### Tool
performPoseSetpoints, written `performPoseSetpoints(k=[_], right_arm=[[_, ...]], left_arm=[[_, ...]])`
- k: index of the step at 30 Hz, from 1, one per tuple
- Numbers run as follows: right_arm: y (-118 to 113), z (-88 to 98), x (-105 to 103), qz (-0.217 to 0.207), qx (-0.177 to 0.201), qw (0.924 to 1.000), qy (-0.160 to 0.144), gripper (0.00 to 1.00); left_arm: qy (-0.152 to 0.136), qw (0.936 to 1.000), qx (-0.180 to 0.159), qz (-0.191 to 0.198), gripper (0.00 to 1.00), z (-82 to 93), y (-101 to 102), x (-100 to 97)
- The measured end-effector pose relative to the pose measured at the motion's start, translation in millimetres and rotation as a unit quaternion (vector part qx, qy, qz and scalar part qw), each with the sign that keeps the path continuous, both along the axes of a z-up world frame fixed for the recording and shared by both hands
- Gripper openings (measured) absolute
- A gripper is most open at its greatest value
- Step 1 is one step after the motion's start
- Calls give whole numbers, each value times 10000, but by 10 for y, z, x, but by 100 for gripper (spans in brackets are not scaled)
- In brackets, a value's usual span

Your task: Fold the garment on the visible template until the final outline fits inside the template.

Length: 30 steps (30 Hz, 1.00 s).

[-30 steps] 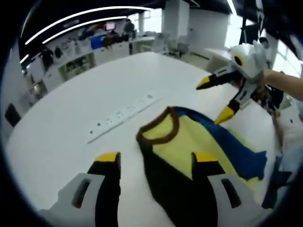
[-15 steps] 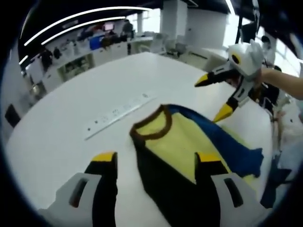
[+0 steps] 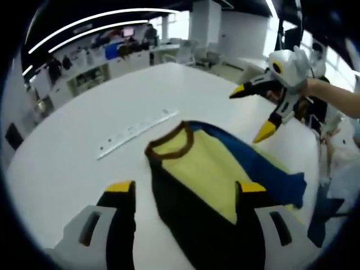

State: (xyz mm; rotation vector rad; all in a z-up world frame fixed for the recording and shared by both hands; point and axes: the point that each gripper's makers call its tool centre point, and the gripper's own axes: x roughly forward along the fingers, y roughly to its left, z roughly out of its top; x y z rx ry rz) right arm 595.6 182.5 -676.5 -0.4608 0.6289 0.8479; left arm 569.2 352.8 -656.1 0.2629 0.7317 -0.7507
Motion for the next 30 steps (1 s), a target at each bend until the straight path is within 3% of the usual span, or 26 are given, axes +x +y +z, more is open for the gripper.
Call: performPoseSetpoints(k=[11,30], right_arm=[[-12,61,-99,94,-32,9999,-83,87],[5,133,-537,264,88,9996,-68,98]], left_arm=[[-8,9999,51,98,72,25,99,-102],[-101,9998,31,-146,81,62,-51,-466]])
